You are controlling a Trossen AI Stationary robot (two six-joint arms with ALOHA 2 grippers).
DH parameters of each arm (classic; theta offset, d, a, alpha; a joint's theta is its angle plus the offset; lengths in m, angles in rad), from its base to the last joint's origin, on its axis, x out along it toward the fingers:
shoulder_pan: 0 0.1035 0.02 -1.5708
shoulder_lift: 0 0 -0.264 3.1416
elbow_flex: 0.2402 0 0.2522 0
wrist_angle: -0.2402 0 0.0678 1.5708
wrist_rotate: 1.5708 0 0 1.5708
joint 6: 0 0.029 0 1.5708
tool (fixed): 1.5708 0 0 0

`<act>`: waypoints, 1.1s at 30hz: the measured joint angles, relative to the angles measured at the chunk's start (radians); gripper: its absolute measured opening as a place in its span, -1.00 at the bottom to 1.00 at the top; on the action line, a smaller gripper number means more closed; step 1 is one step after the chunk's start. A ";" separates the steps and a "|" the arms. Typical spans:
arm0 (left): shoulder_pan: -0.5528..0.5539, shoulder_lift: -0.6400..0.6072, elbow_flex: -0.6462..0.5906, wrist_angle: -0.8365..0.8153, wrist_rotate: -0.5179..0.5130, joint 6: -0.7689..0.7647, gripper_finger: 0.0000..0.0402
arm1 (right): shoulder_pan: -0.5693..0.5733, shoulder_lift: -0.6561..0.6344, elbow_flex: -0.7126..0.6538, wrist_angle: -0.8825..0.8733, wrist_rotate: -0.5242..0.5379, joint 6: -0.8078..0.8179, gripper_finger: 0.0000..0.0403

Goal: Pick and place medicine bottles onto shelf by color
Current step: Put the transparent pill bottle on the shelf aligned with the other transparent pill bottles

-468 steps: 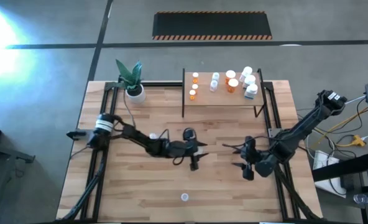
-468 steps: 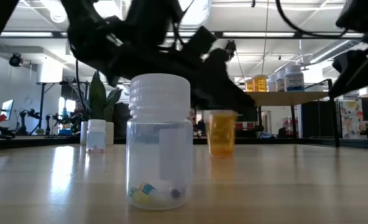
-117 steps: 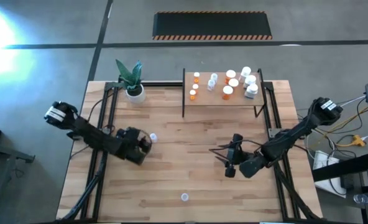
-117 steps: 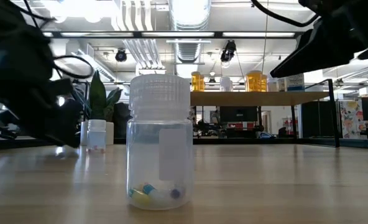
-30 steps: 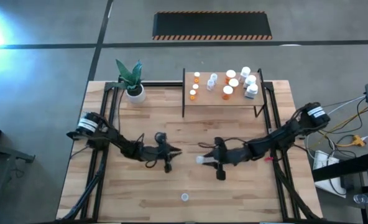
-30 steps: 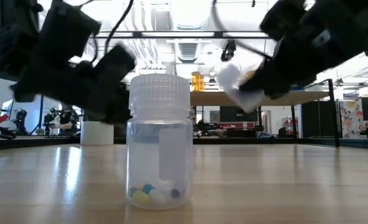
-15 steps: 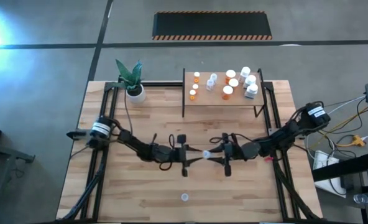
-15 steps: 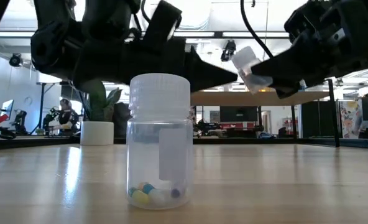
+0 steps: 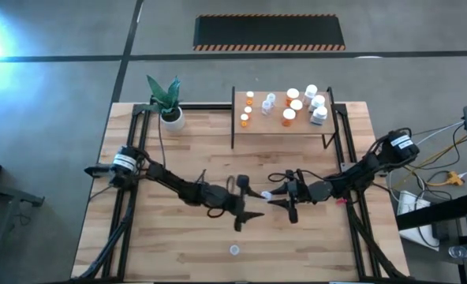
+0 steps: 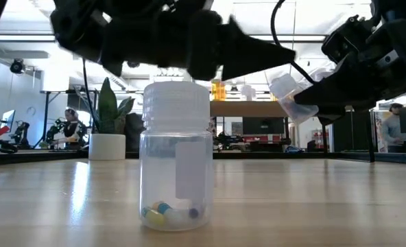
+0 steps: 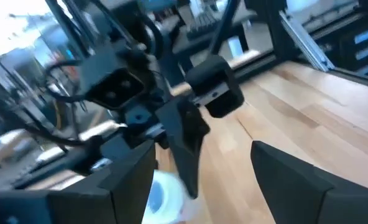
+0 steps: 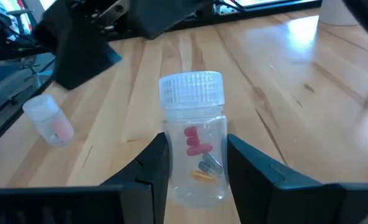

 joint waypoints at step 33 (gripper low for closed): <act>0.019 -0.370 -0.404 -0.125 -0.394 -0.384 0.24 | -0.012 0.607 0.163 0.515 0.228 -0.027 -0.40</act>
